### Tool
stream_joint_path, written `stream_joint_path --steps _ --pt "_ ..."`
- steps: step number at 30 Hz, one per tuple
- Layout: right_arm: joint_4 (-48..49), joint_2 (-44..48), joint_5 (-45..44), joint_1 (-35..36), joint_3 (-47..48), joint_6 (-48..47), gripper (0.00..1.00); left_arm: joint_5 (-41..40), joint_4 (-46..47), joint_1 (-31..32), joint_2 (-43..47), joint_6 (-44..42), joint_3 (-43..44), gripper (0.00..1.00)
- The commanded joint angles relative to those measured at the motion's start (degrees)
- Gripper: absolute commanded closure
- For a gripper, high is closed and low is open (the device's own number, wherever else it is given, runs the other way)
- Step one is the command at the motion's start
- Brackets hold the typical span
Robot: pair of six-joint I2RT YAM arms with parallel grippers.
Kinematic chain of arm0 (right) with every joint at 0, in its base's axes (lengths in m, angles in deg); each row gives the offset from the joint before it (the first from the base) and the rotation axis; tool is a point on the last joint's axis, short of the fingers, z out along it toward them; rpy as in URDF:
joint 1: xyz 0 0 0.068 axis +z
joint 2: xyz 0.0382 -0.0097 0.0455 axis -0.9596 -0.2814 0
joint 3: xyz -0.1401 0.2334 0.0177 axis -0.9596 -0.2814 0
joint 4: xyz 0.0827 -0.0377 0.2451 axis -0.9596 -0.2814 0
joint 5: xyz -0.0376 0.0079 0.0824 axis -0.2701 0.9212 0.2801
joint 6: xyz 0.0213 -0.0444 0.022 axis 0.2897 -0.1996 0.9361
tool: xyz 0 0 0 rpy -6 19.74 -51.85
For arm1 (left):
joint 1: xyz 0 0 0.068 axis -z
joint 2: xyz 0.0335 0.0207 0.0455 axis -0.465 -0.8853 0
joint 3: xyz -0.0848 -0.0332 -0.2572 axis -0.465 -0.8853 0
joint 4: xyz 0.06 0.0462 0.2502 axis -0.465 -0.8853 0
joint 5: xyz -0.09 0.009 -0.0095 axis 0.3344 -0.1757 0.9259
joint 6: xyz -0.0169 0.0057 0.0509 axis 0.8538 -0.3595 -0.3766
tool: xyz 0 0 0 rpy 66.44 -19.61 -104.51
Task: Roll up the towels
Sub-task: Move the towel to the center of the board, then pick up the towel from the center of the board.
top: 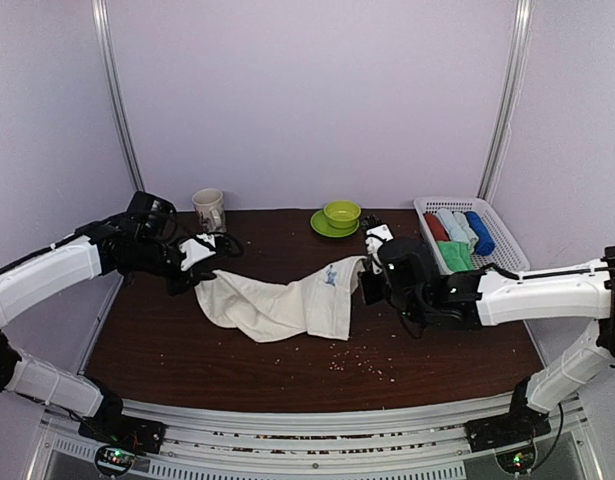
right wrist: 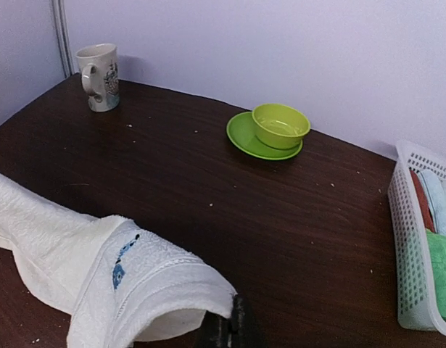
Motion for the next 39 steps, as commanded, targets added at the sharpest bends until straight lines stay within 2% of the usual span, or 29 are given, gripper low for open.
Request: stream_joint_path --steps 1,6,10,16,17,19,27,34,39 --pt "-13.33 8.46 -4.24 -1.59 -5.39 14.28 1.00 -0.24 -0.14 -0.77 5.71 -2.91 -3.61 1.00" --pt "-18.32 10.65 -2.22 -7.43 -11.73 16.97 1.00 1.09 2.44 -0.84 10.20 -2.29 -8.04 1.00" --pt "-19.78 2.35 -1.13 -9.77 -10.88 15.54 0.99 0.52 3.42 -0.78 6.65 -0.79 -8.41 1.00" --pt "-22.13 -10.58 -1.15 -9.91 -3.24 13.03 0.61 0.64 2.52 -0.67 -2.94 3.47 -4.14 1.00" --pt "-21.88 -11.12 -0.83 -9.90 -1.70 11.69 0.49 0.76 2.50 -0.67 -6.68 4.93 -2.81 1.00" --pt "-21.42 -9.87 0.40 -9.68 -1.12 9.08 0.43 1.41 1.92 -0.68 -8.69 4.94 -2.18 1.00" --pt "-19.15 -1.64 8.09 -3.61 -5.74 -8.38 0.42 3.87 2.50 -0.73 -12.19 5.48 -2.44 1.00" --pt "-19.37 3.14 10.39 1.21 -9.51 -15.92 0.42 4.70 2.62 -0.69 -12.42 6.06 -2.77 1.00" --pt "-22.29 1.86 13.70 2.74 -9.15 -19.72 0.42 5.18 2.84 -0.69 -12.48 5.99 -3.12 1.00"
